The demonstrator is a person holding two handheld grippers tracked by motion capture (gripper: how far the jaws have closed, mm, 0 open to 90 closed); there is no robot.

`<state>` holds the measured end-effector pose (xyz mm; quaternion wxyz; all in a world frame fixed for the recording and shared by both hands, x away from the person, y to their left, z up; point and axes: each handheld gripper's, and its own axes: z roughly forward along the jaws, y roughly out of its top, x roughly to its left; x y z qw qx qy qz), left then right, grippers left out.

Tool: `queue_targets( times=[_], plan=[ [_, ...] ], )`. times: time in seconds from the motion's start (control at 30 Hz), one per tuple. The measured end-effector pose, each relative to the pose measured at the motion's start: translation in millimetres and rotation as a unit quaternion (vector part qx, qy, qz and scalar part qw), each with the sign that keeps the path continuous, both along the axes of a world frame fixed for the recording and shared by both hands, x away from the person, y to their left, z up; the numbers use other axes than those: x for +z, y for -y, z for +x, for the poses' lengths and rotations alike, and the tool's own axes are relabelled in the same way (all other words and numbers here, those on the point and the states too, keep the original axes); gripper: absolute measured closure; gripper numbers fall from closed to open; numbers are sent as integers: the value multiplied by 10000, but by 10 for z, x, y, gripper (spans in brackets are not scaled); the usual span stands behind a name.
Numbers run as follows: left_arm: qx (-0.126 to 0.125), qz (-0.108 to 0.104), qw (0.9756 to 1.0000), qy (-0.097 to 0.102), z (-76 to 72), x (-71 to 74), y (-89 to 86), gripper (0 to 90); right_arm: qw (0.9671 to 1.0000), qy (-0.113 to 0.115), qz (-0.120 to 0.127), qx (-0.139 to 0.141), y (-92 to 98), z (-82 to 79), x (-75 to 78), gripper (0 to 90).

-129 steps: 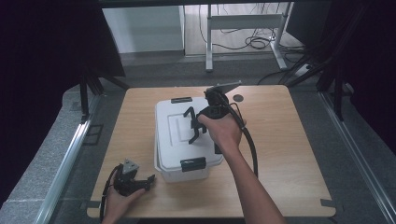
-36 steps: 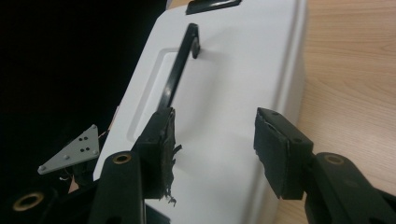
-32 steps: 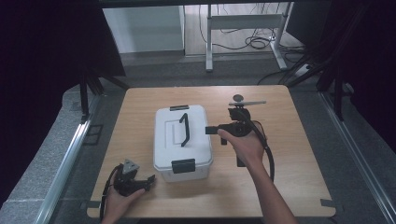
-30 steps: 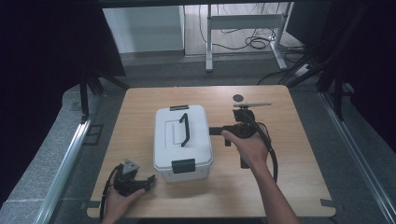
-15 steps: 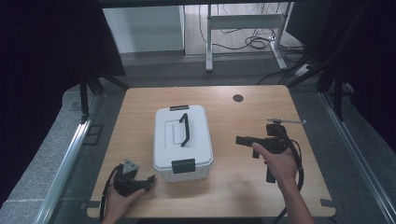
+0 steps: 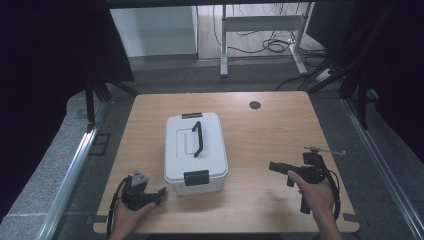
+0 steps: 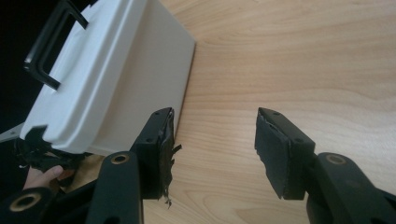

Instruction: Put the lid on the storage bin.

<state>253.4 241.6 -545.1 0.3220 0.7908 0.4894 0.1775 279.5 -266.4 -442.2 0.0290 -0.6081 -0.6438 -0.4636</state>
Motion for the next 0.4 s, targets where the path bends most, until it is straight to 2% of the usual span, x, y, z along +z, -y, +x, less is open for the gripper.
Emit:
queue_targets(
  times=[0.17,0.4],
  plan=[
    [-1,2,10000,-1,0,0,0,124,10000,-79,13,-32,67,-36,-136,475],
    [-2,2,10000,-2,0,0,-1,123,10000,13,49,0,69,-25,-119,475]
  ],
)
